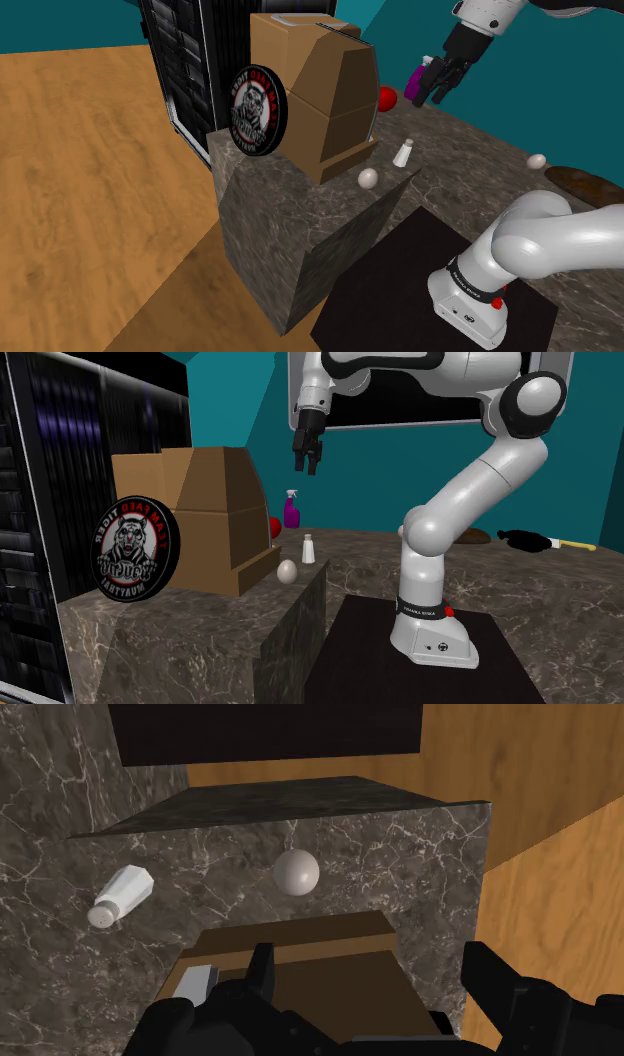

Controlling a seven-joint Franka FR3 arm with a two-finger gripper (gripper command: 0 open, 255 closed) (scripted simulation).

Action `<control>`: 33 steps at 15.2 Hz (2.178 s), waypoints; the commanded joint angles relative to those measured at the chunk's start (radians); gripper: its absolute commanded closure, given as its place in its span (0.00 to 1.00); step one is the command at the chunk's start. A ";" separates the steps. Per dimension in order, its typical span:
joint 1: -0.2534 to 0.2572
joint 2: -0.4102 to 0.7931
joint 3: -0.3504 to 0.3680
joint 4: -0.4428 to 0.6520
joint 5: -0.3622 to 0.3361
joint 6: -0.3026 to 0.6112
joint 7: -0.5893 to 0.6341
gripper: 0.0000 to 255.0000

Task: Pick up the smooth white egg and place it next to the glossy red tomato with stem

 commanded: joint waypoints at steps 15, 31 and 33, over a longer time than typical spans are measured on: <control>0.083 0.139 -0.057 -0.358 -0.113 0.441 -0.357 0.00; 0.107 0.402 -0.096 -0.493 -0.176 0.821 -0.507 0.00; 0.107 0.402 -0.095 -0.493 -0.176 0.821 -0.507 0.00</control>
